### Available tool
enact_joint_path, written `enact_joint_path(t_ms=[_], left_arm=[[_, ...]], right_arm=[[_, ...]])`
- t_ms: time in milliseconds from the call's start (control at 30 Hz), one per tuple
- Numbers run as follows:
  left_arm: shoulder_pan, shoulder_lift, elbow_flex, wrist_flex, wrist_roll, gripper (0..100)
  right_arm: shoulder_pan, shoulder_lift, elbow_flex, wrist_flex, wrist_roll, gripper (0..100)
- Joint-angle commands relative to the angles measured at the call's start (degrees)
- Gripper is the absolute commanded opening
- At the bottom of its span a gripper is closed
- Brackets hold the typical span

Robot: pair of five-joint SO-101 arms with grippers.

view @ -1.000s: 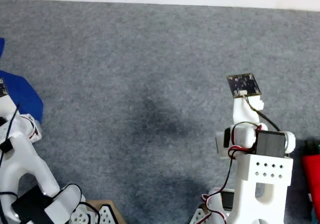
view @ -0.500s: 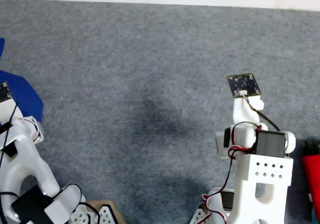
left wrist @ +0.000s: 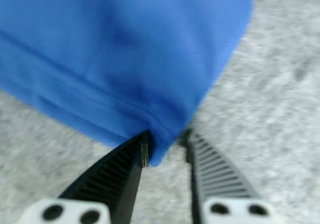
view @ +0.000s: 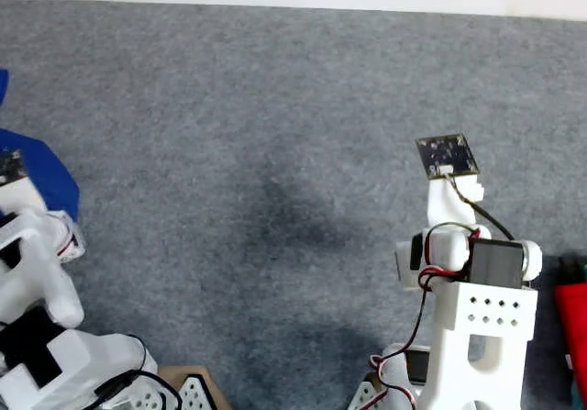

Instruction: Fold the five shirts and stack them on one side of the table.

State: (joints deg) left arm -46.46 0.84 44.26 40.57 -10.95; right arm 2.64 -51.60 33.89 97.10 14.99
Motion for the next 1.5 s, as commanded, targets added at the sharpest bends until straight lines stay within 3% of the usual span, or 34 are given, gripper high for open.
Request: enact_joint_path(t_ms=[0,133,267,400,500,633,833,967,1033,1100,1167,1300,1467], left_arm=[[2.95,1.10,-2.68,-0.70,-0.09,0],[6.55,-2.33,-2.51,0.18,0.09,1],[12.18,-13.58,-2.77,8.35,6.15,1],[24.48,-31.25,-3.30,17.93,9.32,1],[35.91,-42.33,-8.13,25.05,11.16,1],[47.34,-44.09,-20.00,28.92,14.15,1],[61.23,-34.07,-41.80,31.56,17.85,1],[72.31,-29.41,-62.46,40.70,17.58,1],[74.68,-27.65,-75.12,46.68,17.49,1],[72.92,-26.07,-88.57,51.78,17.41,1],[66.07,-24.48,-100.88,54.42,14.95,1],[43.91,-21.85,-114.68,54.42,13.19,1],[17.80,-18.15,-115.91,54.42,13.10,1]], right_arm=[[-0.31,-0.22,-0.40,-0.75,-0.79,30.3],[-0.22,-0.22,-0.40,-0.75,-0.79,30.3],[-0.13,-0.22,0.13,-2.42,-0.79,30.3],[-0.31,-0.22,5.23,-8.13,-0.88,30.3],[-0.31,-0.22,10.15,-13.58,-5.01,30.3],[-0.13,-0.22,15.96,-21.58,-9.85,30.3],[-0.31,-0.57,19.74,-26.33,-12.92,30.3],[-0.31,-0.66,19.91,-26.33,-12.92,30.3],[-0.31,-0.66,20.00,-26.33,-13.01,30.3],[-0.31,-0.66,20.09,-26.33,-13.01,30.3],[-0.31,-0.57,20.09,-26.33,-13.10,30.3],[-0.48,-0.57,19.91,-26.42,-13.27,30.3],[-3.38,-0.31,19.65,-26.42,-13.01,30.3]])
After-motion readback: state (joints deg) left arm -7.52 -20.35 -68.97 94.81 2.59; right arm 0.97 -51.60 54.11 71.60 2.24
